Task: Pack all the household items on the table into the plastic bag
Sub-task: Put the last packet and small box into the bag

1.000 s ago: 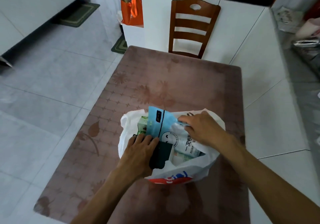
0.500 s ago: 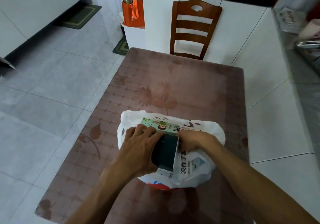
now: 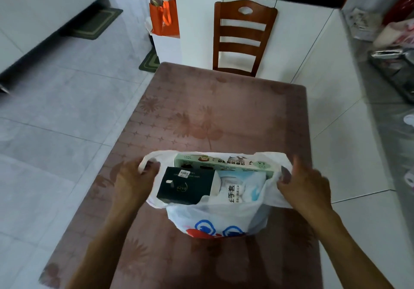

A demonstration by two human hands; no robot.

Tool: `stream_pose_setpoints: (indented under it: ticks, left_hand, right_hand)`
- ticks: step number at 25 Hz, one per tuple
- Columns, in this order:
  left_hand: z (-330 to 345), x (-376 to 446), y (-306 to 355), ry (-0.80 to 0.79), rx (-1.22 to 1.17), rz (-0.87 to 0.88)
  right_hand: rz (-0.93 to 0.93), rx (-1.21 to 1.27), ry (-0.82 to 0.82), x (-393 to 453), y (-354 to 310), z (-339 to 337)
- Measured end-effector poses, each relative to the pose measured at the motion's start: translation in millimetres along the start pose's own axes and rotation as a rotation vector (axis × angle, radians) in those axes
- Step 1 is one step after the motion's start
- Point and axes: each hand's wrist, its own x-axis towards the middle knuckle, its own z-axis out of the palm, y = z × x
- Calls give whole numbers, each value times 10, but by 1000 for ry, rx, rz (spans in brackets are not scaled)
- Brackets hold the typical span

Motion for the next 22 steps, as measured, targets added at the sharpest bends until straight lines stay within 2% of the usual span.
stream_pose_setpoints:
  ticks: [2, 3, 5, 7, 9, 11, 13, 14, 16, 19, 22]
  left_hand:
    - [-97, 58, 198, -71, -367, -75]
    - [-130, 82, 331, -108, -454, -52]
    - [-147, 72, 636, -169, -537, 66]
    - [-113, 5, 889, -181, -591, 206]
    - [-127, 29, 987, -152, -700, 275]
    - [-201, 95, 904, -144, -781, 278]
    - [-203, 127, 750, -211, -694, 202]
    - [-158, 102, 664, -256, -593, 155]
    - [-63, 54, 510, -297, -460, 96]
    - [-62, 205, 550, -277, -546, 56]
    - [-34, 584, 986, -231, -601, 50]
  right_hand:
    - [201, 493, -248, -31, 15, 16]
    - [271, 796, -273, -41, -17, -60]
    - [299, 1218, -88, -28, -156, -355]
    - [151, 1419, 89, -54, -313, -680]
    - [-22, 1397, 208, -147, -406, -863]
    - [-99, 1386, 203, -227, -430, -889]
    - [11, 1503, -47, -265, -446, -819]
    - [107, 1468, -172, -278, -429, -764]
    - [217, 1322, -282, -275, -349, -660]
    - [197, 1439, -214, -142, -301, -722]
    - [168, 1460, -104, 169, -544, -958]
